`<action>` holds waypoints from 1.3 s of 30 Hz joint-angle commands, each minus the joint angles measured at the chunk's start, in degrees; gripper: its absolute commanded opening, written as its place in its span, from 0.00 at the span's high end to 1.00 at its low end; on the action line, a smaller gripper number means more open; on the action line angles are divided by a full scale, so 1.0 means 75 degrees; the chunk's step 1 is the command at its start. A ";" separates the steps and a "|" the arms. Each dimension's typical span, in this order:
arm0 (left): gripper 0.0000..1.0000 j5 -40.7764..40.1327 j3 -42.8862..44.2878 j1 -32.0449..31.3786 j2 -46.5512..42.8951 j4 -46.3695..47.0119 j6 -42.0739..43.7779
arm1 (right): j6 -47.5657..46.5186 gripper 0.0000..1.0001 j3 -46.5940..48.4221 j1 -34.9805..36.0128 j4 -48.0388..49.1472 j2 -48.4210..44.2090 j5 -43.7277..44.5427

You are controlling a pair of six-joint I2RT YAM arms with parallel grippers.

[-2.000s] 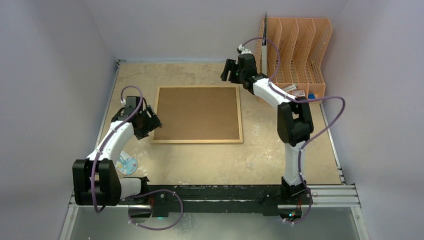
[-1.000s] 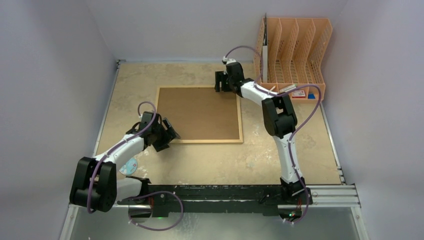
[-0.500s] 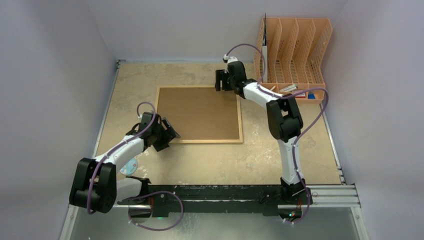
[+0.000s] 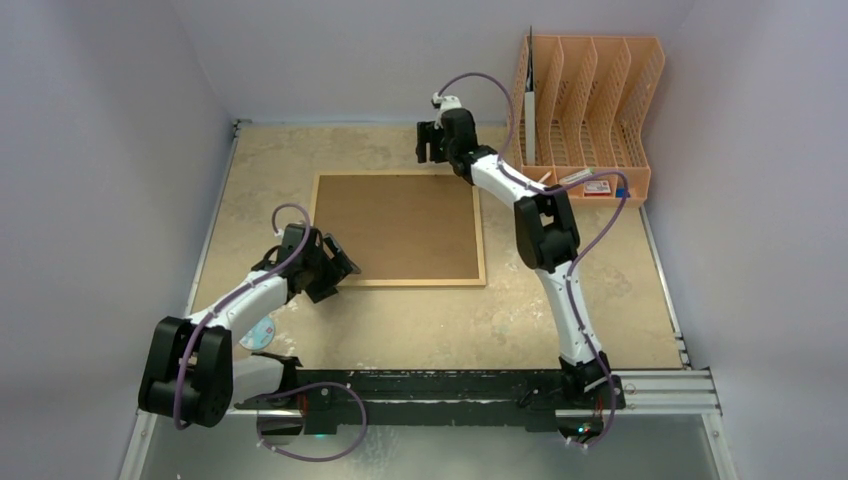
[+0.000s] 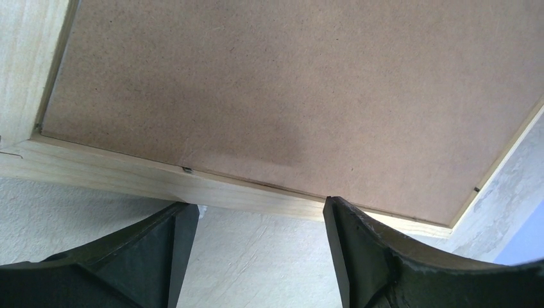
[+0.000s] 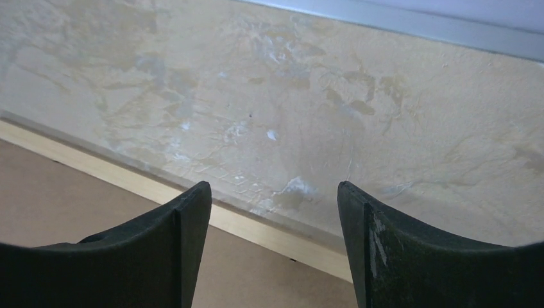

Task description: Put the photo into the frame

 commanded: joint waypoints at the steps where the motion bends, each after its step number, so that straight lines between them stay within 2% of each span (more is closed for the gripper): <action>1: 0.24 -0.0143 -0.0005 -0.0006 0.0002 0.0366 -0.0255 | -0.0308 0.26 0.0374 0.0037 -0.0139 0.0234 0.0079; 9: 0.24 -0.0111 0.0226 0.0045 0.0484 0.0566 -0.0181 | -0.0328 0.26 -0.0561 0.0073 -0.0041 0.0020 -0.0142; 17: 0.24 -0.0235 0.0645 0.0420 0.1067 0.0899 0.0419 | 0.0011 0.29 -0.2472 0.0067 0.0173 -0.0878 -0.0666; 19: 0.24 -0.0037 0.0729 0.0598 0.1356 0.1173 0.0548 | 0.0132 0.29 -0.2746 0.0065 -0.0242 -0.1073 -0.1157; 23: 0.24 0.0540 0.1195 0.0869 0.2179 0.1597 0.0775 | 0.0224 0.28 -0.3514 0.0069 -0.0438 -0.1677 -0.1324; 33: 0.28 0.1725 0.3066 0.0980 0.4350 0.1360 0.1621 | 0.1146 0.34 -0.6609 0.0321 0.0579 -0.3636 -0.2272; 39: 0.28 0.2340 0.3309 0.0980 0.4663 0.1509 0.1760 | 0.1477 0.35 -0.7775 0.0603 0.0723 -0.4584 -0.2075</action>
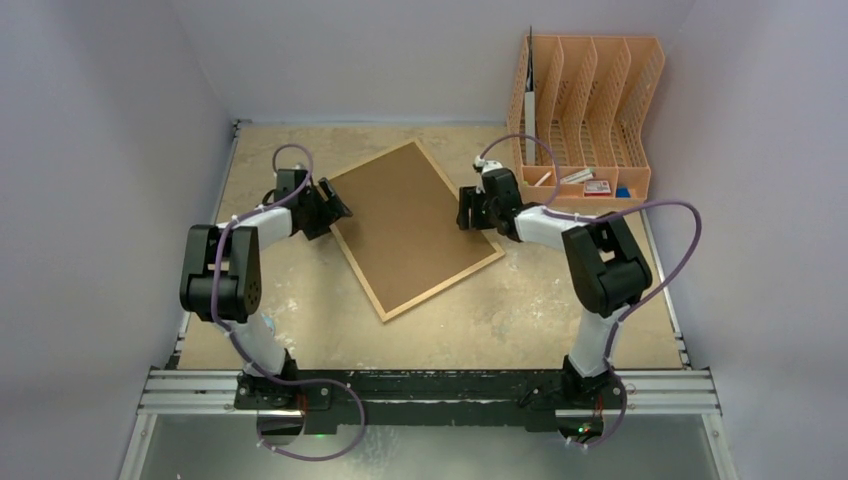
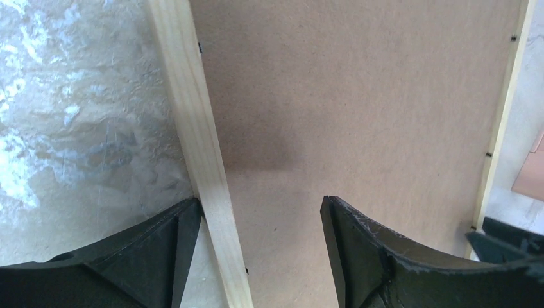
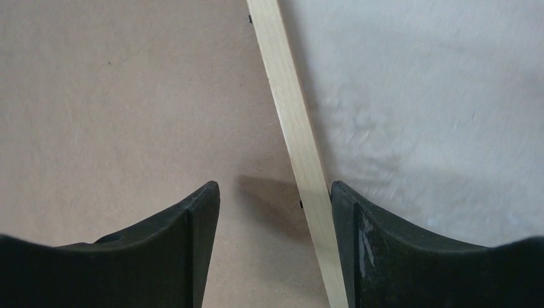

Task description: Put the photo into the frame

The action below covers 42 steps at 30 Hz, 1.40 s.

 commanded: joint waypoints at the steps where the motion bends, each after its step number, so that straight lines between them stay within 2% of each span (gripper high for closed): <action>1: 0.28 0.1652 -0.0092 -0.0273 0.0554 0.0053 0.0141 | 0.0951 0.35 -0.0801 0.0938 -0.0118 -0.0713 -0.1429; 4: 0.28 0.1993 0.0017 -0.0279 0.0696 -0.0213 0.0367 | 0.1013 0.39 -0.1128 0.1170 -0.0612 -0.1287 -0.0916; 10: 0.29 0.2293 0.0007 -0.0262 0.0746 -0.0315 0.0674 | 0.1020 0.39 -0.1701 0.1228 -0.1075 -0.2222 -0.0475; 15: 0.29 0.2660 0.0172 -0.0261 0.0959 -0.0522 0.0890 | 0.1781 0.36 -0.1426 0.1227 -0.2365 -0.2948 0.1485; 17: 0.29 0.2346 0.0197 -0.0237 0.0800 -0.0799 0.0999 | 0.1512 0.35 -0.1091 0.1227 -0.2398 -0.3128 0.2029; 20: 0.29 0.1658 0.0196 -0.0083 0.0403 -0.1327 0.1163 | 0.1183 0.36 -0.0625 0.1259 -0.2246 -0.3093 0.1266; 22: 0.27 0.1321 0.0099 0.0027 0.0047 -0.1576 0.1237 | 0.1169 0.37 -0.0475 0.1382 -0.1919 -0.3010 0.0341; 26: 0.26 0.1183 -0.0264 0.0165 -0.0706 -0.1762 0.1356 | 0.1550 0.41 -0.0480 0.1769 -0.0740 -0.2720 -0.1299; 28: 0.27 0.1197 -0.0492 0.0162 -0.1062 -0.1813 0.1355 | 0.1909 0.48 -0.0457 0.2018 -0.0128 -0.2406 -0.1990; 30: 0.31 0.1272 -0.0830 0.0162 -0.1288 -0.1775 0.1271 | 0.2293 0.58 -0.0393 0.2332 0.0535 -0.1995 -0.2627; 33: 0.52 0.1486 -0.1326 0.0165 -0.1547 -0.1634 0.1131 | 0.2944 0.77 -0.0200 0.2778 0.1331 -0.1326 -0.3182; 34: 0.56 0.1583 -0.1479 0.0161 -0.1624 -0.1575 0.1064 | 0.3135 0.82 -0.0090 0.2922 0.1555 -0.1116 -0.3286; 37: 0.60 0.1859 -0.1912 0.0153 -0.1879 -0.1248 0.0813 | 0.3785 0.88 -0.0040 0.3230 0.2259 -0.0592 -0.3411; 42: 0.62 0.2027 -0.2273 0.0153 -0.2051 -0.1057 0.0682 | 0.4887 0.91 -0.0482 0.3572 0.3691 -0.0100 -0.3501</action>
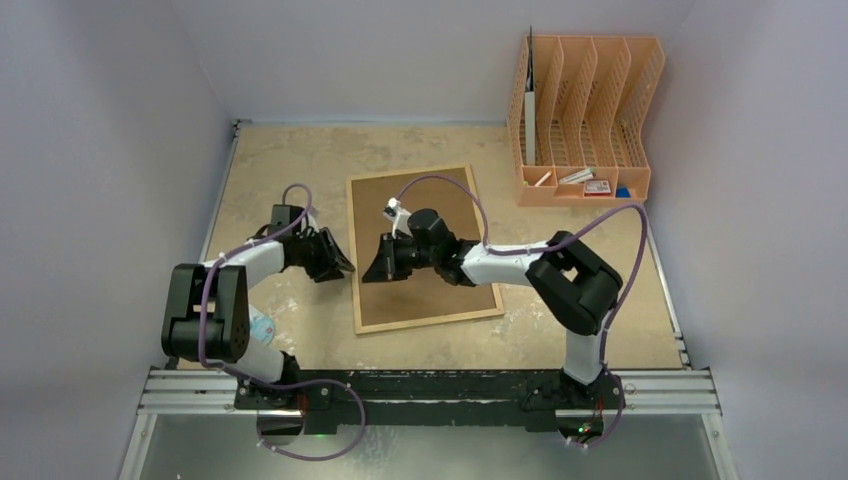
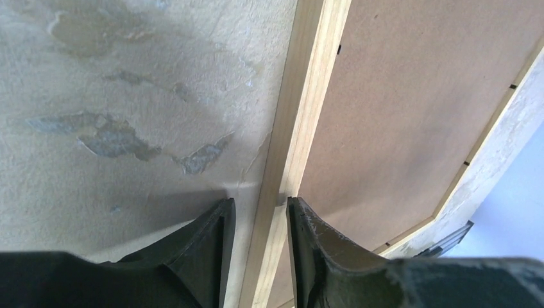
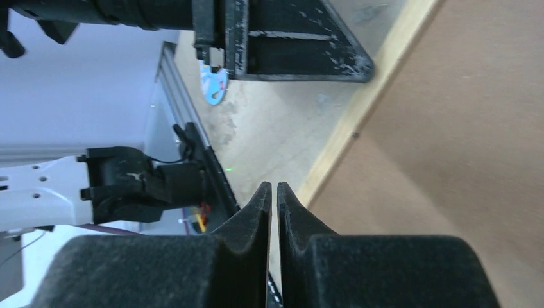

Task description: Put the photo into the frame

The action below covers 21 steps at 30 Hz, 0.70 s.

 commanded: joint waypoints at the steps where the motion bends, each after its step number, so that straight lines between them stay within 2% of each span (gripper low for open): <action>1: 0.63 0.0395 -0.0137 0.0025 -0.0117 0.0229 -0.0190 | 0.1301 0.91 -0.0151 0.0256 0.1977 0.0201 -0.0418; 8: 0.77 0.0345 -0.0090 0.0001 0.0366 -0.0060 0.0010 | 0.1942 0.93 0.0031 0.0510 0.2379 0.1029 -0.0096; 15: 0.87 -0.0047 -0.0046 0.0000 0.0557 -0.0323 0.0157 | 0.1684 0.89 0.0622 0.0500 0.1357 0.1440 0.0121; 21: 0.93 -0.0095 0.0040 0.0000 0.0597 -0.0616 0.0304 | 0.1618 0.89 0.1139 0.0466 0.0499 0.1797 0.0524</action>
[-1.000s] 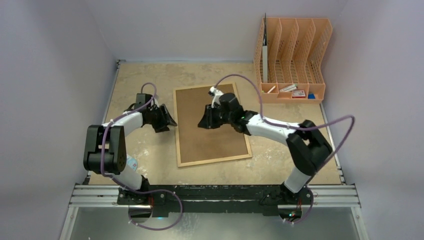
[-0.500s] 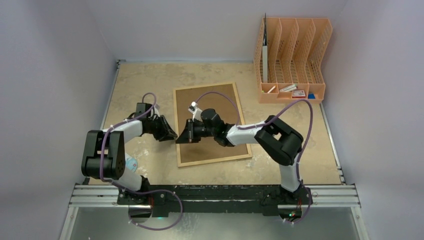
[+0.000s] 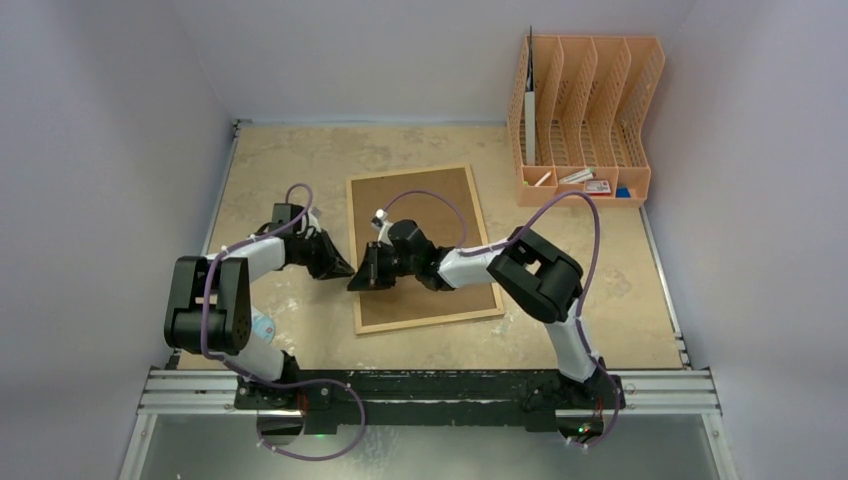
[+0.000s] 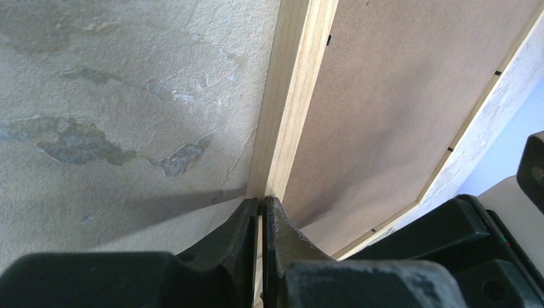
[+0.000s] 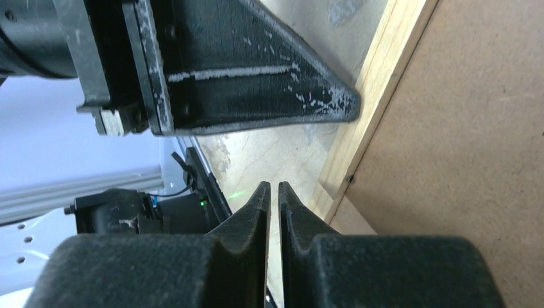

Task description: Put the photo into the frame

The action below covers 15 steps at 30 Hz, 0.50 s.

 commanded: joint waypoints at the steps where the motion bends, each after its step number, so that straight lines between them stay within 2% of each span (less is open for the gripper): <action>1: 0.93 -0.0585 -0.0029 -0.0035 0.0274 -0.0583 0.0372 | -0.0079 0.89 0.0561 -0.0030 -0.0766 0.0114 0.0515; 8: 0.95 -0.0525 -0.0115 -0.0026 0.0271 -0.0619 0.0382 | -0.0326 0.89 0.0632 -0.0149 -0.1559 0.0235 0.0686; 15: 0.96 -0.0608 -0.0197 -0.0033 0.0188 -0.0611 0.0384 | -0.0272 0.88 0.0494 -0.0279 -0.1590 0.0281 0.0821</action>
